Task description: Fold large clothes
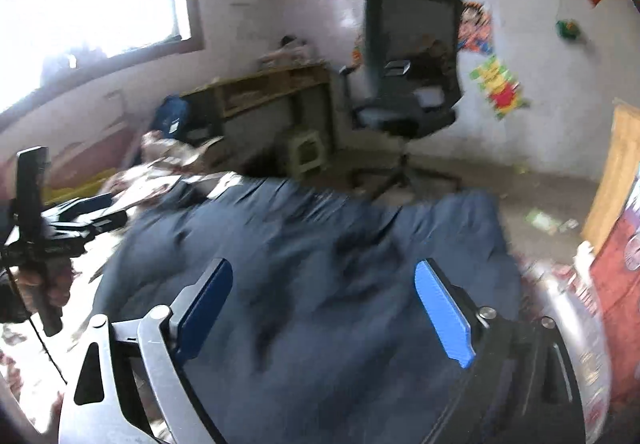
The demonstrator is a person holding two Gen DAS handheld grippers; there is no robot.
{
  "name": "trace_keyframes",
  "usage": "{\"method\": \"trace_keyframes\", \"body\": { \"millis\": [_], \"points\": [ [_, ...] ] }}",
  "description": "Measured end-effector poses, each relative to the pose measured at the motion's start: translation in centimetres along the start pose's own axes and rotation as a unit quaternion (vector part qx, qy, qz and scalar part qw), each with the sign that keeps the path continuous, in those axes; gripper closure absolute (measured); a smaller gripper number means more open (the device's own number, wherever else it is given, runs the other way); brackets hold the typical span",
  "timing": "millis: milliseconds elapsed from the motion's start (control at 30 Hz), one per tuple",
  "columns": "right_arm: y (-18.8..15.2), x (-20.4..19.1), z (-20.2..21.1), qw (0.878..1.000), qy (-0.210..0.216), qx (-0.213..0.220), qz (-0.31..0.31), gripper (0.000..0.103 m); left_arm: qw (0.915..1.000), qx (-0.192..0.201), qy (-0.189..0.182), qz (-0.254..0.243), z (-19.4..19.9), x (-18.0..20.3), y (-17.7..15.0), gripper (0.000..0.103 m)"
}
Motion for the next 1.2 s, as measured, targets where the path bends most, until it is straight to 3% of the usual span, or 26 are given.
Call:
{"method": "trace_keyframes", "body": {
  "millis": [67, 233, 500, 800, 1000, 1200],
  "points": [
    [-2.1, -0.4, -0.6, 0.999, 0.008, -0.03, 0.008, 0.013, 0.9995, -0.012, -0.009, -0.027, 0.0, 1.2, -1.1, 0.007],
    [-4.8, -0.1, -3.6, 0.997, -0.02, -0.073, 0.02, 0.013, 0.9974, -0.048, 0.021, -0.049, -2.8, 2.0, -2.5, 0.004],
    [-2.1, 2.3, -8.9, 0.997, -0.043, -0.068, -0.021, 0.013, 0.9967, -0.06, 0.047, 0.027, -7.8, -0.4, -0.5, 0.002],
    [1.2, 4.5, -13.9, 0.993, -0.086, -0.074, -0.027, 0.013, 0.9917, -0.065, 0.092, 0.061, -12.2, -2.8, 1.6, 0.002],
    [2.8, 6.8, -16.1, 0.99, -0.105, -0.079, -0.05, 0.013, 0.9877, -0.072, 0.082, 0.111, -14.3, -5.4, 1.6, 0.0],
    [1.6, 8.2, -18.3, 0.99, -0.072, -0.085, -0.083, 0.009, 0.983, -0.083, 0.061, 0.152, -16.0, -7.5, 0.7, 0.0]
  ]
}}
Point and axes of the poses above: each gripper's, at about its wrist camera, not at the fingertips, and z roughly against the way its jaws point, x to its right, y to its top, the point moved 1 cm from there along -z, roughly the way its jaws point, and after that the axes turned 1 degree about x, right-handed, at the moved point
